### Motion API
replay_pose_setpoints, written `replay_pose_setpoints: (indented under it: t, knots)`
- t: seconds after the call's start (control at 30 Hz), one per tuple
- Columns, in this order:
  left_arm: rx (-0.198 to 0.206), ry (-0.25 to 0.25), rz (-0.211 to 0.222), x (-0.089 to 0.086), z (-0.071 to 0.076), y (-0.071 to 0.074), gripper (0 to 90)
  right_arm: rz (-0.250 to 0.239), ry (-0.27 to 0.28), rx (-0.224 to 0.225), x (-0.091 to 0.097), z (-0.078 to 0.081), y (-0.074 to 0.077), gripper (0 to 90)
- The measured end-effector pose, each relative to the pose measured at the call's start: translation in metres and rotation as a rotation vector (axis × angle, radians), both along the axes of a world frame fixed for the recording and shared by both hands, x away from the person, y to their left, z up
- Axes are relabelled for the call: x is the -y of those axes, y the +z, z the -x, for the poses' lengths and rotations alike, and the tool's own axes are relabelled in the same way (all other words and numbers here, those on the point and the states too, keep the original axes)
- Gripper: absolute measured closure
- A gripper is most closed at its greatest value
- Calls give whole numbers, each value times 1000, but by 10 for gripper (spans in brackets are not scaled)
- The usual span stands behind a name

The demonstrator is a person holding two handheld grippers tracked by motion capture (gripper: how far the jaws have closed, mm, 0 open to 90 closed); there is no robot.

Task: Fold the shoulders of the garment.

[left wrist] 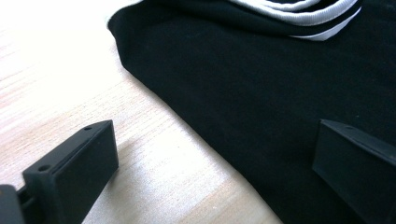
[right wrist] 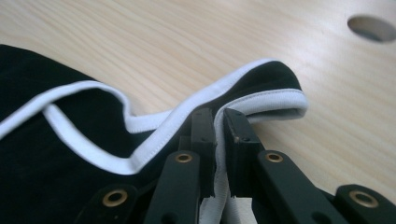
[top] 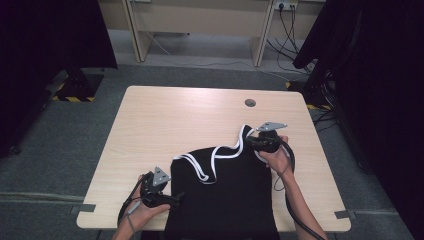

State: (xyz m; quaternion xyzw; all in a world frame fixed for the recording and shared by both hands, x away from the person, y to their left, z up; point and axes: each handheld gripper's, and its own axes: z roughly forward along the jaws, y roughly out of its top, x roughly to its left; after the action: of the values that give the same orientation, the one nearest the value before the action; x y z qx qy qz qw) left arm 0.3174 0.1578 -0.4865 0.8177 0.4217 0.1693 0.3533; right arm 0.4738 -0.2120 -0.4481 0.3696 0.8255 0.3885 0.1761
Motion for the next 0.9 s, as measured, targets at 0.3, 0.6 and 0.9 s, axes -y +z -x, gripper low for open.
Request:
replay_pose_setpoints:
  t: [0.3, 0.6, 0.9]
  knots:
    - [0, 1, 0, 0, 0, 0, 0, -34, 58, 100, -2, 48, 11, 835]
    - [0, 1, 0, 0, 0, 0, 0, -19, 96, 98, -4, 72, 2, 824]
    - [1, 1, 0, 0, 0, 0, 0, -18, 126, 51, -6, 88, -2, 664]
